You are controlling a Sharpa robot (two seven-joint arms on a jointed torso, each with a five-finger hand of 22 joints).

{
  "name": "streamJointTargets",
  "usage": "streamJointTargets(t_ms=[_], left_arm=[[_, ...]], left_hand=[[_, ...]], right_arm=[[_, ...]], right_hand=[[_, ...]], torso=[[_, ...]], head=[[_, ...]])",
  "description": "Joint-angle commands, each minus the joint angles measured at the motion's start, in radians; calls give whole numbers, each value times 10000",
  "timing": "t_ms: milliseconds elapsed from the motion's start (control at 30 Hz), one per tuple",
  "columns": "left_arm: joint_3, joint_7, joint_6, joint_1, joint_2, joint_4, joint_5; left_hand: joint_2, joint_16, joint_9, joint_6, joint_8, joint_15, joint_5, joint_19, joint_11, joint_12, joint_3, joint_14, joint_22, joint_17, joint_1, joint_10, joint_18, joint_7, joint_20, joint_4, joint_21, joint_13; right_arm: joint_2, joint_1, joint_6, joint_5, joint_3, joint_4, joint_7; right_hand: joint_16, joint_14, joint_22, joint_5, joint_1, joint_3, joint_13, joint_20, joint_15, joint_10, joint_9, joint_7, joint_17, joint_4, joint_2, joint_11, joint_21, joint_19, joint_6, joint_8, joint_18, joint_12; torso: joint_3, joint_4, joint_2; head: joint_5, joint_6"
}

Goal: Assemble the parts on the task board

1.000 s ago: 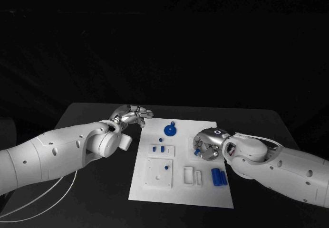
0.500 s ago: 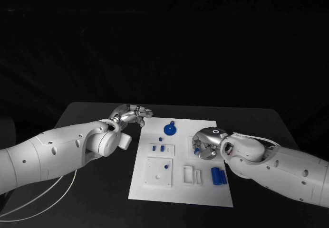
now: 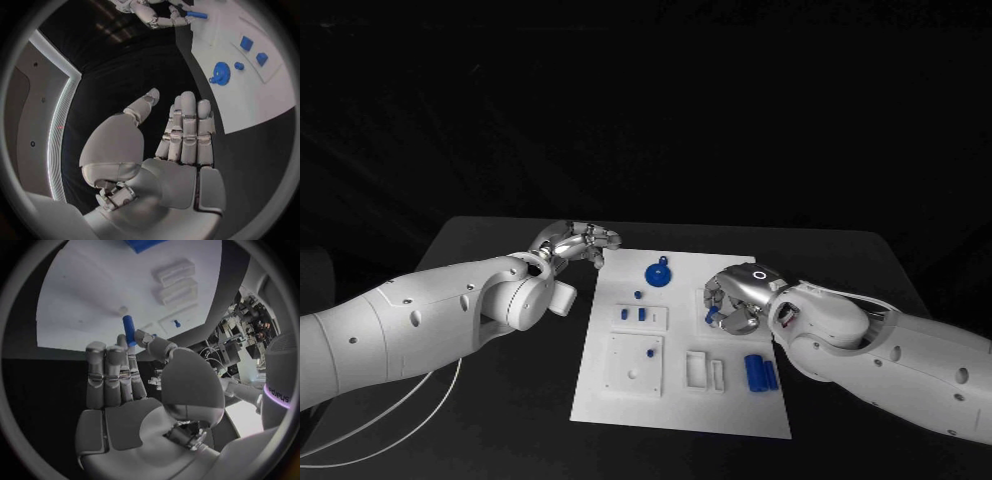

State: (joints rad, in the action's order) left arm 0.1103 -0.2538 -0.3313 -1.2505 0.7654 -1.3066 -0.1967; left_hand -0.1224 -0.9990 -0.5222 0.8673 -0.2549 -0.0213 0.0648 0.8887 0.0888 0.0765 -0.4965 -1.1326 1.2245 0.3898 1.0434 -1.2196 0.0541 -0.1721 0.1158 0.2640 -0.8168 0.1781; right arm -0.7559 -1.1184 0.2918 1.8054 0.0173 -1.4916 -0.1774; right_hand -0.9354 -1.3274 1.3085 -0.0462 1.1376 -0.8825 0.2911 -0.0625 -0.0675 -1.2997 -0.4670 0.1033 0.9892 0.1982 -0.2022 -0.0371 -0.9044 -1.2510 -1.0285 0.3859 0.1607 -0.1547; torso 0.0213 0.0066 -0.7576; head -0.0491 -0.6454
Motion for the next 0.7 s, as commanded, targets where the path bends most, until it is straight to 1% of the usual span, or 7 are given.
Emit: streamJointTargets(t_ms=[33, 133, 267, 433, 567, 633, 700], left_arm=[[-6, -139, 98, -10, -17, 22, 80], [-6, -142, 96, -10, -18, 29, 80], [-6, -145, 95, -10, -24, 17, 81], [-6, -152, 89, -10, -43, -18, 83], [-6, -174, 75, -10, -79, -28, 85], [-6, -177, 52, -10, -80, -35, 88], [-6, -181, 37, -10, -101, -24, 114]], left_hand=[[88, 61, 10, -79, -35, 23, 6, 35, 37, -46, 35, -51, 14, 12, 5, 7, 279, 12, 17, 10, 14, -17], [88, 62, 11, -80, -36, 23, 6, 35, 38, -46, 34, -50, 15, 14, 8, 7, 280, 12, 17, 11, 14, -17], [88, 64, 13, -81, -38, 23, 6, 35, 38, -45, 34, -51, 16, 17, 10, 7, 280, 12, 16, 12, 16, -17], [88, 67, 15, -82, -40, 23, 6, 35, 37, -43, 33, -51, 18, 21, 13, 6, 281, 12, 16, 14, 17, -16], [90, 68, 16, -83, -41, 23, 7, 35, 37, -42, 33, -51, 19, 23, 14, 5, 281, 12, 15, 13, 18, -16], [91, 69, 17, -83, -42, 23, 7, 36, 37, -41, 32, -52, 20, 25, 15, 4, 281, 12, 15, 13, 19, -15], [91, 70, 18, -83, -44, 22, 7, 36, 37, -40, 32, -52, 20, 27, 17, 3, 282, 12, 15, 14, 19, -15]], right_arm=[[-89, -14, 375, 164, -156, -291, -37], [-109, -17, 441, 74, -209, -477, 1], [18, -16, 457, -149, -209, -720, 100], [483, -6, 454, -188, -187, -968, 207], [839, 19, 474, -143, -47, -1027, 251], [1052, 43, 457, -118, 77, -1016, 278], [1246, 59, 425, -55, 246, -976, 305]], right_hand=[[-50, 10, 196, -27, 76, -62, 56, -11, -95, -225, -16, 3, 21, -15, -32, 29, -57, -108, -73, 59, 1010, -56], [-62, 7, 196, -27, 72, -79, 64, -17, -99, -236, -21, -2, 27, -21, -44, 33, -70, -116, -84, 62, 1011, -59], [-73, 5, 196, -27, 71, -96, 72, -23, -102, -244, -25, -5, 32, -24, -50, 36, -80, -123, -91, 63, 1010, -60], [-79, 5, 195, -27, 70, -106, 75, -27, -103, -245, -26, -5, 34, -27, -49, 37, -86, -126, -91, 61, 1010, -59], [-84, 4, 194, -27, 72, -115, 77, -32, -104, -244, -26, -5, 36, -28, -41, 38, -90, -128, -89, 59, 1010, -57], [-87, 4, 194, -27, 73, -119, 79, -34, -104, -243, -27, -4, 37, -26, -38, 38, -92, -130, -87, 57, 1010, -55], [-89, 5, 193, -27, 74, -123, 80, -37, -104, -242, -27, -4, 38, -24, -34, 38, -94, -130, -84, 55, 1010, -54]], torso=[[8, -2, 2], [9, -5, 0], [2, -6, -4], [-10, -7, -7], [-5, -1, -6], [-1, 9, -6], [0, 13, -6]], head=[[-33, 16], [-59, 22], [-123, 11], [-214, -18], [-261, -38], [-287, -59], [-313, -49]])
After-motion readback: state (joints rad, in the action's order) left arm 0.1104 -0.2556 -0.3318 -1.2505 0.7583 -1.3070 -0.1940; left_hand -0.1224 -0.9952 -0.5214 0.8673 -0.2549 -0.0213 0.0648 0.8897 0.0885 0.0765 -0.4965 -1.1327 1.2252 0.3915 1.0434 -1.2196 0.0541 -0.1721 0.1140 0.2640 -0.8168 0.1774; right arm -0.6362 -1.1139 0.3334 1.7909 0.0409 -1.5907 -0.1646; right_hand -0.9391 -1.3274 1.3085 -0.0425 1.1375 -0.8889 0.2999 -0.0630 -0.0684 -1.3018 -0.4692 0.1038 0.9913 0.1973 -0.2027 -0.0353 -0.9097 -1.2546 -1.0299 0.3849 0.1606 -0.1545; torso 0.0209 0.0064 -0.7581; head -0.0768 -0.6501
